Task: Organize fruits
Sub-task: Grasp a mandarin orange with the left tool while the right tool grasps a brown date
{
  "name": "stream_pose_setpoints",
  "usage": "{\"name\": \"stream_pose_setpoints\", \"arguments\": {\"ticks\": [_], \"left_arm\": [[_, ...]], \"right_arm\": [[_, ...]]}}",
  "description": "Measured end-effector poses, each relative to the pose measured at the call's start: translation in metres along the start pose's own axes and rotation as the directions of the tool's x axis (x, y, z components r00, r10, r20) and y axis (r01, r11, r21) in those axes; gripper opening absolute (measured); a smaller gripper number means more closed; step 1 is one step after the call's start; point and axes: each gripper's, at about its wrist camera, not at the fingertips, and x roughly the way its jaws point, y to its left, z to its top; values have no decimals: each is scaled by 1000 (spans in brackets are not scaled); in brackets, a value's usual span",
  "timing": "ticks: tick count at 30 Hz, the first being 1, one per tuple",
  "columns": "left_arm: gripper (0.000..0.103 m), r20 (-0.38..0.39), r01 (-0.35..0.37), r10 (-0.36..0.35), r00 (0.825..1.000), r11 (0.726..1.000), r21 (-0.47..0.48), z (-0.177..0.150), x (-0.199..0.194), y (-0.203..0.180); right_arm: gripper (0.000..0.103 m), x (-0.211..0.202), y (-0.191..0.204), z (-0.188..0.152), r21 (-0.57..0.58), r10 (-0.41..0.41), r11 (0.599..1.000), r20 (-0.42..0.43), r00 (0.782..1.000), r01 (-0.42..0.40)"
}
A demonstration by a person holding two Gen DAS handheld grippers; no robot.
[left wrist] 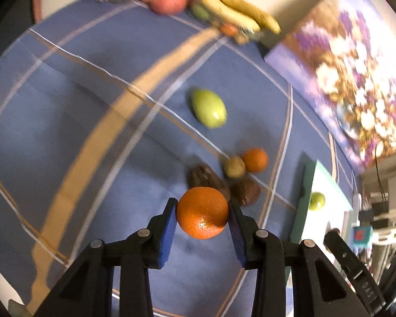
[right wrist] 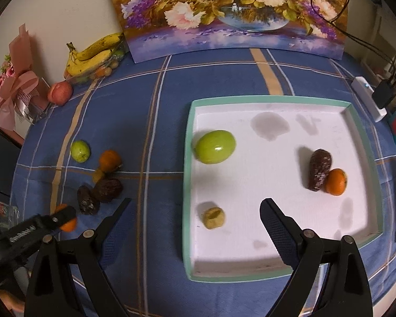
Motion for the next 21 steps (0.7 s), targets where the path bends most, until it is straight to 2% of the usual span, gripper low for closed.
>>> {"name": "stream_pose_setpoints", "arguments": {"ticks": [9,10,11,13,15,19,21], "left_arm": [[40,120,-11,22,993,996,-88,18,-24,25],[40,131,-9,21,991,996,-91,21,-26,27],[40,136,-9,21,991,996,-92,21,-24,26],[40,144,4,11,989,995,-99,24,-24,29],[40,146,22,-5,989,993,-117,27,-21,33],[40,135,26,-7,991,990,-139,30,-10,36],[40,131,28,-8,991,989,-147,31,-6,37]], "right_arm": [[94,23,35,6,7,144,989,-11,989,-144],[91,27,40,7,2,161,987,-17,987,-161],[82,31,45,8,-5,176,984,-22,984,-176],[74,39,55,9,-12,197,980,-48,979,-198],[73,46,63,9,-23,224,974,-67,972,-226],[63,58,78,11,-64,231,970,-83,969,-236],[63,63,83,12,-80,241,965,-92,966,-249]]}}
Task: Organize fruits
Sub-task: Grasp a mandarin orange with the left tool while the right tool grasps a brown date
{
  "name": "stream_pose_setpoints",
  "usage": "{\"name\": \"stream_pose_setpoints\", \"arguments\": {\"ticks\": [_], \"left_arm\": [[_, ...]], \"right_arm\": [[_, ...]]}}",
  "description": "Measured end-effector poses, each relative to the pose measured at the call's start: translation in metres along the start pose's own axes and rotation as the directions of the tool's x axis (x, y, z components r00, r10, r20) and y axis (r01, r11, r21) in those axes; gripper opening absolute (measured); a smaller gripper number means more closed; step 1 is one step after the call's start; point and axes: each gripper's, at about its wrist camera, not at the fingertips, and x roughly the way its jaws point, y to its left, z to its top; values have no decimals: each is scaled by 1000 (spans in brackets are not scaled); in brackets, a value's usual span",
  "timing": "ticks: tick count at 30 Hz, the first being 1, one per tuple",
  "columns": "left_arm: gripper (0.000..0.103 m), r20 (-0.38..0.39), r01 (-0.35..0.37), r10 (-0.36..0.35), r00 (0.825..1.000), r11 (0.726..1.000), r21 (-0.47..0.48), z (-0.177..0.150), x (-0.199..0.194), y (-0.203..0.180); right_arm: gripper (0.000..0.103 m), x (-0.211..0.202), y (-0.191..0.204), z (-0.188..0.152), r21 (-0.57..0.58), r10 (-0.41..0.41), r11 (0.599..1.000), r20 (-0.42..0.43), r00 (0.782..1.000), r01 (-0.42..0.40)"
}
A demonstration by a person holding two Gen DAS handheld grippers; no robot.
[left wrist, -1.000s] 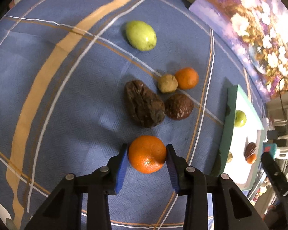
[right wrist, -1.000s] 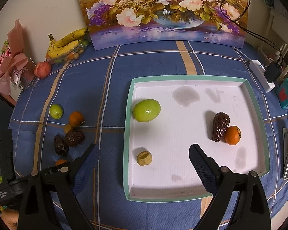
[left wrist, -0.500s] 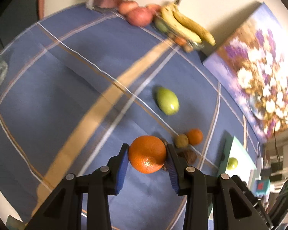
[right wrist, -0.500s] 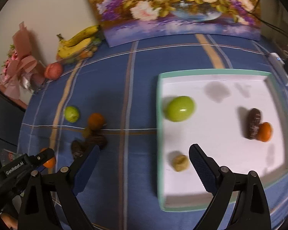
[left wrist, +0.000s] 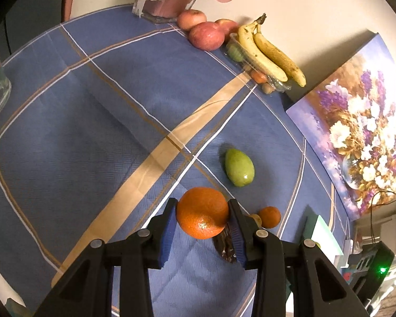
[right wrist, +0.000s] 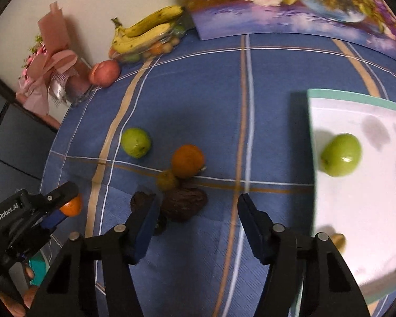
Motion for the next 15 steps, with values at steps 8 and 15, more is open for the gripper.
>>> {"name": "stream_pose_setpoints", "arguments": {"ticks": [8,15], "left_arm": [[40,-10,0,0,1000,1000,-7,4,11,-2],[40,-20,4,-4,1000,1000,-11,6,18,-4]], "right_arm": [[62,27,7,0,-47,-4,999,-52,999,2],[52,31,3,-1,-52,11,999,-53,999,-14]]}}
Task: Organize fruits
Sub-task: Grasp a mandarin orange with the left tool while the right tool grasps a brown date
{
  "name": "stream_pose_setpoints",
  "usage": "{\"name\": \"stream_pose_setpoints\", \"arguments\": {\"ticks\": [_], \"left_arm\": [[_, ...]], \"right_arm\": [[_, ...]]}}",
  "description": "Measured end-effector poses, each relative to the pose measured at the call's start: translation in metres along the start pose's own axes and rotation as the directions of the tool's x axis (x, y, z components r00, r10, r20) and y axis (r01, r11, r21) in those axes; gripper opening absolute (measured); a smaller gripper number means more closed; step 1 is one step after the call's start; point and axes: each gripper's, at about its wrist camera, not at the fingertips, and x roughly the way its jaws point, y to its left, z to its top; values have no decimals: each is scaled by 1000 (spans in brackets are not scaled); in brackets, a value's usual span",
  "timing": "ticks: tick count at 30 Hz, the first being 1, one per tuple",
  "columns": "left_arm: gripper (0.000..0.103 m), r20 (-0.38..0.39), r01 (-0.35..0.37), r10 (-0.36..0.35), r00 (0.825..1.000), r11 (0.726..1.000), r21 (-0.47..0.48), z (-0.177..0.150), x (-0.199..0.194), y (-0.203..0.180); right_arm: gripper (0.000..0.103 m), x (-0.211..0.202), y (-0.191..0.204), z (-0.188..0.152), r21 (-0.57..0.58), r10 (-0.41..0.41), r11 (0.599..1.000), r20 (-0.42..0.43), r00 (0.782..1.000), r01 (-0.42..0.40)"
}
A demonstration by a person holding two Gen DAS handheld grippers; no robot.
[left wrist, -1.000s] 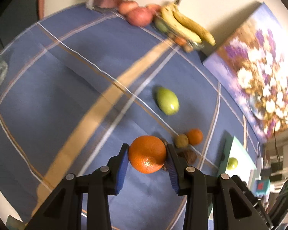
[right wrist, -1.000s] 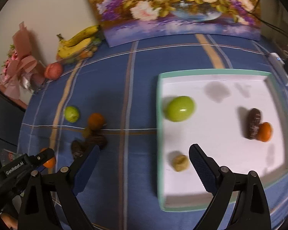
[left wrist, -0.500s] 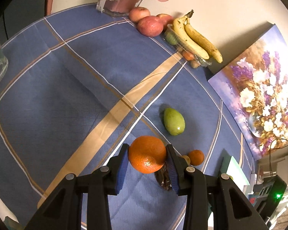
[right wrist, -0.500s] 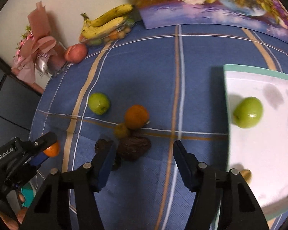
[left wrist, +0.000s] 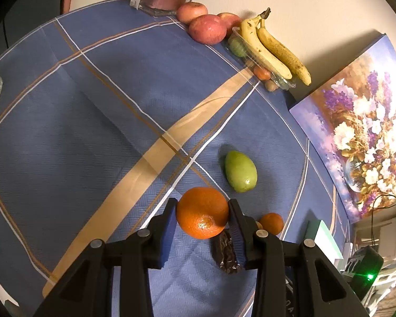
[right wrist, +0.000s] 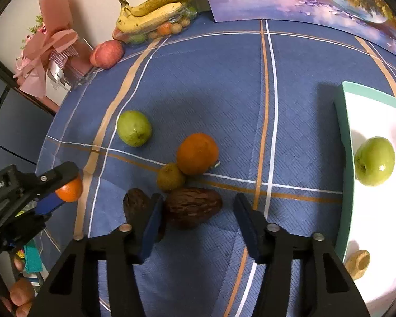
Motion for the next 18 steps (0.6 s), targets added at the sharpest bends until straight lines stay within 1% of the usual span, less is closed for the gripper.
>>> {"name": "stream_pose_setpoints", "arguments": {"ticks": [3,8,11,14,18], "left_arm": [[40,1,-3,3,1000,1000,-5,0,1,1],[40,8,-13,13,1000,1000,-6,-2,0,1],[40,17,-17,17,1000,1000,7,-4,-1,-2],[40,23,-16,16,1000,1000,19,-6,-2,-6],[40,32,-12,11,999,999,37,-9,-4,-13]], "right_arm": [[48,0,-1,0,0,16,1000,0,1000,-16],[48,-8,-5,-1,-1,12,1000,9,1000,-12],[48,-18,-10,1,9,20,1000,27,999,-20],[48,-31,-16,4,9,8,1000,55,998,-8],[48,-48,-31,6,59,12,998,78,997,-16]]}}
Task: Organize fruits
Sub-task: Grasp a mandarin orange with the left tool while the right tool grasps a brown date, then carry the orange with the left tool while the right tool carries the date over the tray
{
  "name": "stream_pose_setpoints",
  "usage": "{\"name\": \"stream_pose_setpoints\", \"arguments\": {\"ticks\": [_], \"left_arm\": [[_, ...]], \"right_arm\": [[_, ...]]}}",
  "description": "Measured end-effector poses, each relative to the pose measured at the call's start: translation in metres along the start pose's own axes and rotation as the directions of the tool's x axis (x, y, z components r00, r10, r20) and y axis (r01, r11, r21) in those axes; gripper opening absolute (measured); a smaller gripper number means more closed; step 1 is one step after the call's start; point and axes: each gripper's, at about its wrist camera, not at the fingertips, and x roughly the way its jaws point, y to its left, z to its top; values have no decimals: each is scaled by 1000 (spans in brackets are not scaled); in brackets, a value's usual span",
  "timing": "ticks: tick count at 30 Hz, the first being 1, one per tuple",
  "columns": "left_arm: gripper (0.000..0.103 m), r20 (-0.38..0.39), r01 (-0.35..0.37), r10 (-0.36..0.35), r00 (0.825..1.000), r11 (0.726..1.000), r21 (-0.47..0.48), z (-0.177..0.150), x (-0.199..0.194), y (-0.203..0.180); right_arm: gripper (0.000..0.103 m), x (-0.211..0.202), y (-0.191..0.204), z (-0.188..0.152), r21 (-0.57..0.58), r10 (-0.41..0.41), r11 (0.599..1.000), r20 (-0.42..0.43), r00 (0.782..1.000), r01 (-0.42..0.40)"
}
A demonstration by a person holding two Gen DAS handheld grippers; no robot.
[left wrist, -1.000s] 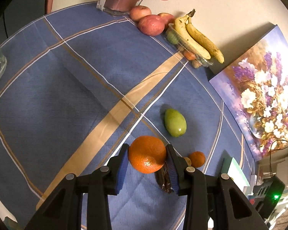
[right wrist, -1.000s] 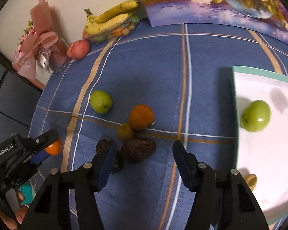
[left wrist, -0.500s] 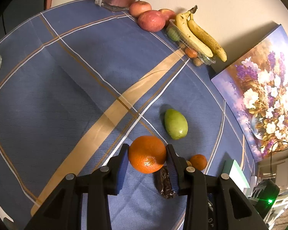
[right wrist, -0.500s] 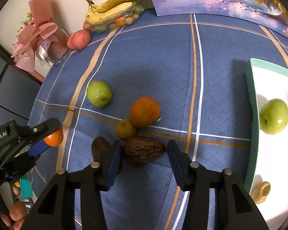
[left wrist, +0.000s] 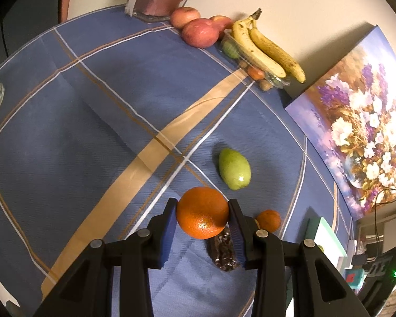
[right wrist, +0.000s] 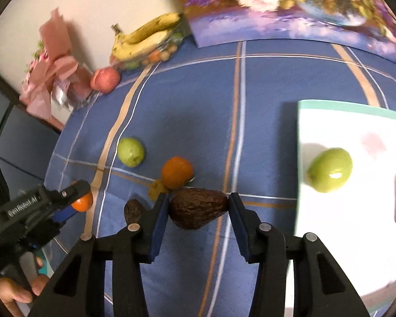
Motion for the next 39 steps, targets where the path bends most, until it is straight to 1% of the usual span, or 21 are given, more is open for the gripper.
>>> {"name": "stream_pose_setpoints", "arguments": {"ticks": [3,5,6,10,14,18,21,23,26,28,33,39], "left_arm": [[40,1,25,-25,1000,999,24,-4,-3,-8],[40,4,44,-45,999,998,50,-8,-6,-17],[40,4,53,-53,999,997,60,-10,-7,-21],[40,-2,81,-81,997,992,100,-19,-8,-38],[40,-16,102,-101,995,983,153,-29,-9,-56],[40,-37,110,-104,994,964,240,-44,-6,-81],[40,-67,119,-104,992,945,304,-59,1,-101],[40,-79,121,-100,992,928,353,-72,5,-117],[40,-88,130,-102,991,900,416,-88,7,-135],[40,-98,138,-104,990,875,465,-100,9,-150],[40,-128,172,-122,984,826,537,-120,14,-174],[40,-136,204,-153,979,774,599,-134,16,-195]], "right_arm": [[48,-14,-13,4,42,1,999,14,1000,-1],[48,-22,-20,6,48,-26,999,31,999,25],[48,-25,-22,7,43,-42,998,59,997,40],[48,-44,-39,9,56,-83,995,87,993,79],[48,-60,-64,7,123,-152,982,85,985,141],[48,-73,-92,2,190,-212,962,75,974,195],[48,-83,-109,-1,224,-256,946,81,963,233],[48,-90,-120,-4,246,-273,938,87,958,245],[48,-103,-138,-8,279,-298,924,97,950,261],[48,-111,-147,-10,299,-312,915,102,945,270],[48,-127,-158,-13,305,-339,906,112,934,292],[48,-139,-164,-19,313,-353,901,130,926,300]]}}
